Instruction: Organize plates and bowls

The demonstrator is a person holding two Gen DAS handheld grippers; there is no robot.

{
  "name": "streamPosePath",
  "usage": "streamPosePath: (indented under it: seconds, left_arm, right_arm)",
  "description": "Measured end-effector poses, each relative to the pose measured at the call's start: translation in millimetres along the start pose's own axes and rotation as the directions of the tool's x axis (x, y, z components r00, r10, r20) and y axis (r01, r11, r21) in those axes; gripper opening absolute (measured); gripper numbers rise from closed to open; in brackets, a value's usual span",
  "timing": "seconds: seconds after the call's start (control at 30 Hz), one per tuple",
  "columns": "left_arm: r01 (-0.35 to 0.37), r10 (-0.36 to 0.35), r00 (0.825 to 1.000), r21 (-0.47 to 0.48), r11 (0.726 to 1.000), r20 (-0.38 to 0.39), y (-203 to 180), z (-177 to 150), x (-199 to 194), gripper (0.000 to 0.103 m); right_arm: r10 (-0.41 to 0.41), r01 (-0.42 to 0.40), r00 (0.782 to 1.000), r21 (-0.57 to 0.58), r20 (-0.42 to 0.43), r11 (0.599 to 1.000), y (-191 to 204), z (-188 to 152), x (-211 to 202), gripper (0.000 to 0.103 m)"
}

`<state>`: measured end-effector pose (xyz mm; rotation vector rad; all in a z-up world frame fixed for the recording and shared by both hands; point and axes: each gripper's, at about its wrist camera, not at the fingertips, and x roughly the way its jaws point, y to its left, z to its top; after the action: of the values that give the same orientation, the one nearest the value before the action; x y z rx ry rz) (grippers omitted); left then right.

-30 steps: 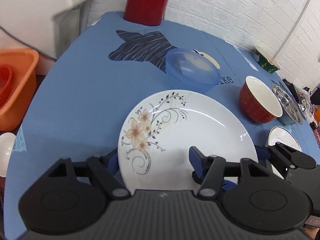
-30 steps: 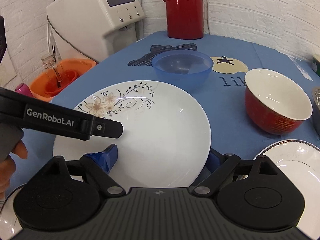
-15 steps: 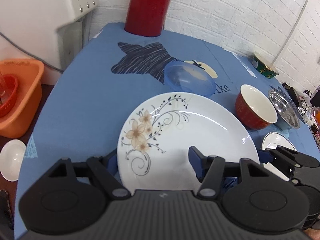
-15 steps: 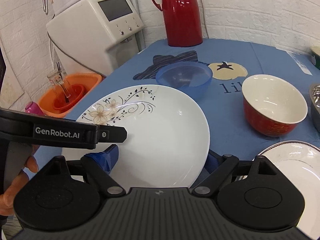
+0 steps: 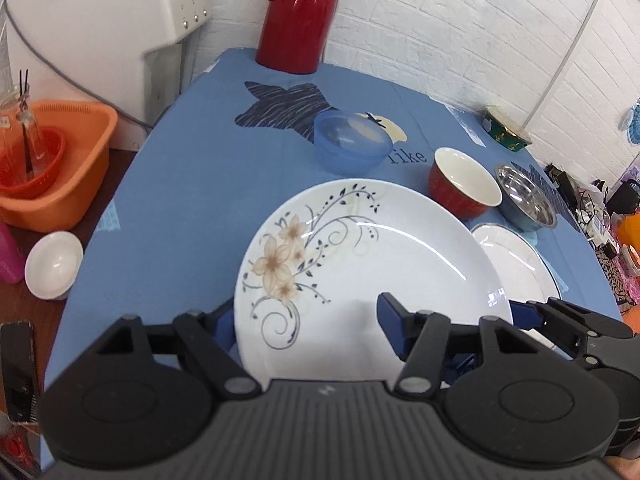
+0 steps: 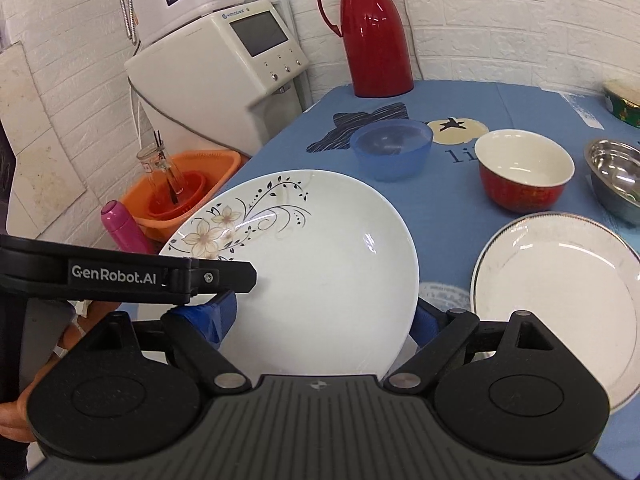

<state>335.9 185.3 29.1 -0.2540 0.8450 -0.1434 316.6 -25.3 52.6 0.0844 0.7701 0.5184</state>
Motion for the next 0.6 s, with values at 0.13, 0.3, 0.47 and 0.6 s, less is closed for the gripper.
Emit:
streamPosePath:
  seconds: [0.13, 0.3, 0.47, 0.6]
  left_arm:
    - [-0.005, 0.005, 1.0, -0.012, 1.0, -0.005, 0, -30, -13, 0.059]
    - [-0.015, 0.015, 1.0, -0.013, 1.0, 0.0, 3, -60, -19, 0.059]
    - [-0.036, 0.035, 0.998, 0.013, 0.999, 0.052, 6, -77, -23, 0.059]
    - [0.004, -0.002, 0.998, -0.022, 1.0, 0.065, 16, -83, -22, 0.061]
  right_arm:
    - [-0.023, 0.023, 1.0, -0.01, 0.012, 1.0, 14, -26, -13, 0.076]
    - [-0.028, 0.028, 0.999, 0.0, 0.019, 1.0, 21, -50, -15, 0.076]
    - [0.002, -0.003, 0.999, 0.038, 0.035, 0.999, 21, -64, -13, 0.076]
    - [0.021, -0.024, 0.998, 0.054, 0.059, 0.998, 21, -72, -16, 0.076]
